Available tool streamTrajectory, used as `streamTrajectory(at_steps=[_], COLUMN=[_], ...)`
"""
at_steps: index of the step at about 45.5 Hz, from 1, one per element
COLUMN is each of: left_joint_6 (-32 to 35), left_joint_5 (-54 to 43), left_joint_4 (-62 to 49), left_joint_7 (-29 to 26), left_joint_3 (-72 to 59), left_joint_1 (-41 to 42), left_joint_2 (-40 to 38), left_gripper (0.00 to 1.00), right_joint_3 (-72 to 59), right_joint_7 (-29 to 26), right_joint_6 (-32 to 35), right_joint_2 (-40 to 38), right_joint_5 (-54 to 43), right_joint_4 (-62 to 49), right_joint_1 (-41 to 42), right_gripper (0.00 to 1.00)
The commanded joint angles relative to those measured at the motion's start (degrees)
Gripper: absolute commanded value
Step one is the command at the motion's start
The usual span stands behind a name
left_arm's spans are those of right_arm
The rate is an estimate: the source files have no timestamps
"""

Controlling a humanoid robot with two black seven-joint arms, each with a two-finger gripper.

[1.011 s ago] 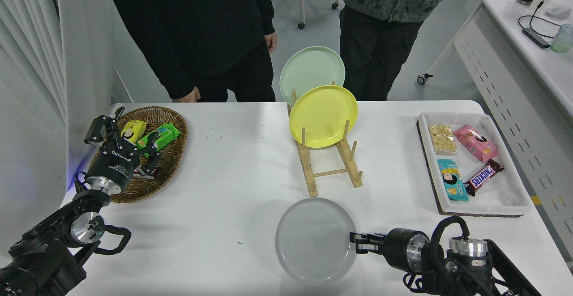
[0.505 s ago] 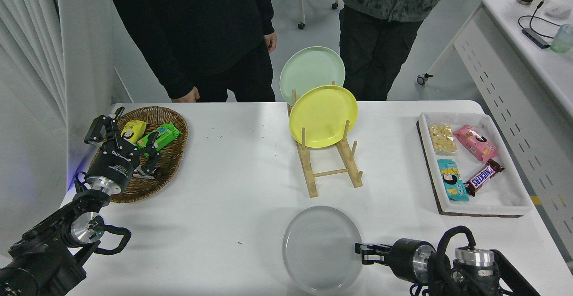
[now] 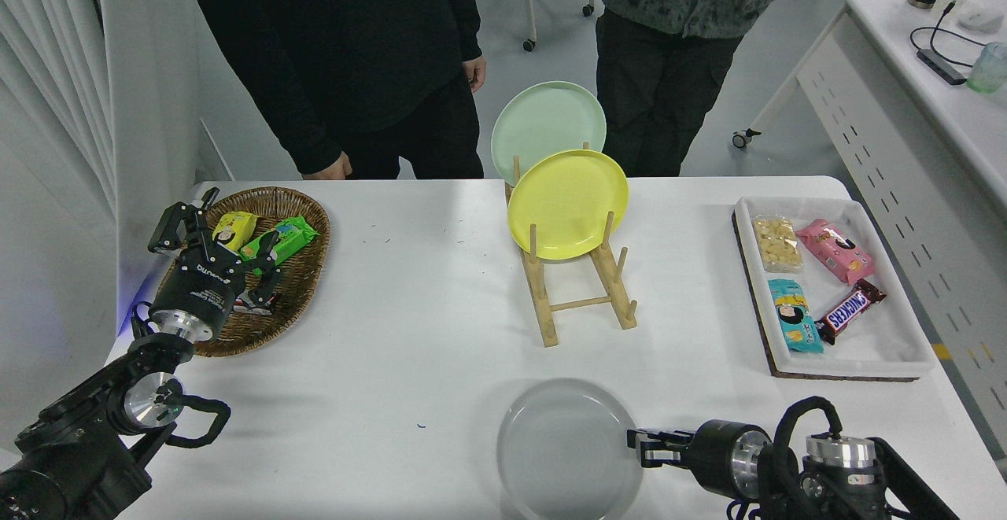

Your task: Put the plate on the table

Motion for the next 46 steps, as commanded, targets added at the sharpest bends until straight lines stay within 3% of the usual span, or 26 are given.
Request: streamTrajectory(at_steps=[1, 2, 3, 15, 28, 46], left_joint_6=[0.0, 0.0, 0.0, 0.0, 0.0, 0.0], left_joint_5=[0.0, 0.0, 0.0, 0.0, 0.0, 0.0], left_joint_4=[0.0, 0.0, 0.0, 0.0, 0.0, 0.0], left_joint_7=[0.0, 0.0, 0.0, 0.0, 0.0, 0.0], left_joint_3=[0.0, 0.0, 0.0, 0.0, 0.0, 0.0], left_joint_1=[0.0, 0.0, 0.0, 0.0, 0.0, 0.2], left_joint_2=[0.0, 0.0, 0.0, 0.0, 0.0, 0.0], left_gripper=[0.98, 0.98, 0.98, 0.98, 0.98, 0.98], right_joint_3=[0.0, 0.0, 0.0, 0.1, -0.1, -8.5], right_joint_7=[0.0, 0.0, 0.0, -0.1, -0.2, -0.5], right_joint_6=[0.0, 0.0, 0.0, 0.0, 0.0, 0.0], right_joint_2=[-0.3, -0.3, -0.5, -3.7, -12.2, -28.9], right_joint_5=[1.0, 1.0, 1.0, 3.9, 8.2, 8.4], right_joint_4=[0.2, 0.3, 0.4, 3.5, 3.3, 1.5], right_joint_1=[0.3, 0.3, 0.3, 1.1, 5.1, 19.0], right_gripper=[0.67, 0.89, 0.98, 0.99, 0.99, 0.99])
